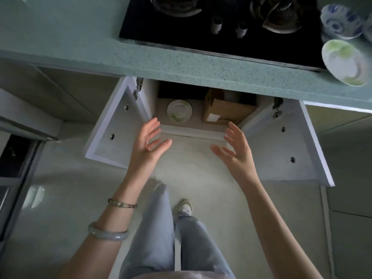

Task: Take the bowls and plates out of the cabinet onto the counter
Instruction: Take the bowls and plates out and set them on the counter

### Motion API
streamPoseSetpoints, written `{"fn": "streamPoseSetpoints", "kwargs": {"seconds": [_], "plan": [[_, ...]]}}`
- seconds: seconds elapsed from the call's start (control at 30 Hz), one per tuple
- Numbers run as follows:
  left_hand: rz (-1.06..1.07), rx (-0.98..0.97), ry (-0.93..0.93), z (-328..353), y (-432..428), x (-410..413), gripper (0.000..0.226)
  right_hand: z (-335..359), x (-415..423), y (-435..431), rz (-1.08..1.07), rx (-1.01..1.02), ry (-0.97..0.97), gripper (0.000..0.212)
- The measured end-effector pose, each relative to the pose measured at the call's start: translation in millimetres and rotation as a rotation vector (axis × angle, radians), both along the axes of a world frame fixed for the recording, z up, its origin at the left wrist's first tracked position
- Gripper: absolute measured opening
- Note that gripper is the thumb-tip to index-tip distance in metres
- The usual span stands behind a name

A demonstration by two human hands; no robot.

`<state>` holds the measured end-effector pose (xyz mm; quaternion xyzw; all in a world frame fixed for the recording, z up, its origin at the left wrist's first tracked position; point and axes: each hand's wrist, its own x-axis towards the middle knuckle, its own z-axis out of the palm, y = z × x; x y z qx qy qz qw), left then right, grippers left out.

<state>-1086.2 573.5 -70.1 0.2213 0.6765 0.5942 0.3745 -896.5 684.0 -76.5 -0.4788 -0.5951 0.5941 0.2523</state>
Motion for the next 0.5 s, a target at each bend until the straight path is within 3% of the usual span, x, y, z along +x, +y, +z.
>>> {"fn": "streamPoseSetpoints", "kwargs": {"seconds": [0.27,0.5], "plan": [[0.038,-0.096,-0.050,-92.6,43.2,-36.7,0.059,-74.0,-37.3,41.7,0.000,-0.052,-0.067,0.074],[0.021,-0.078,-0.032,-213.2,100.0,-85.8,0.058,-185.4,-80.4,90.3,-0.010,-0.024,-0.084,0.070]]}}
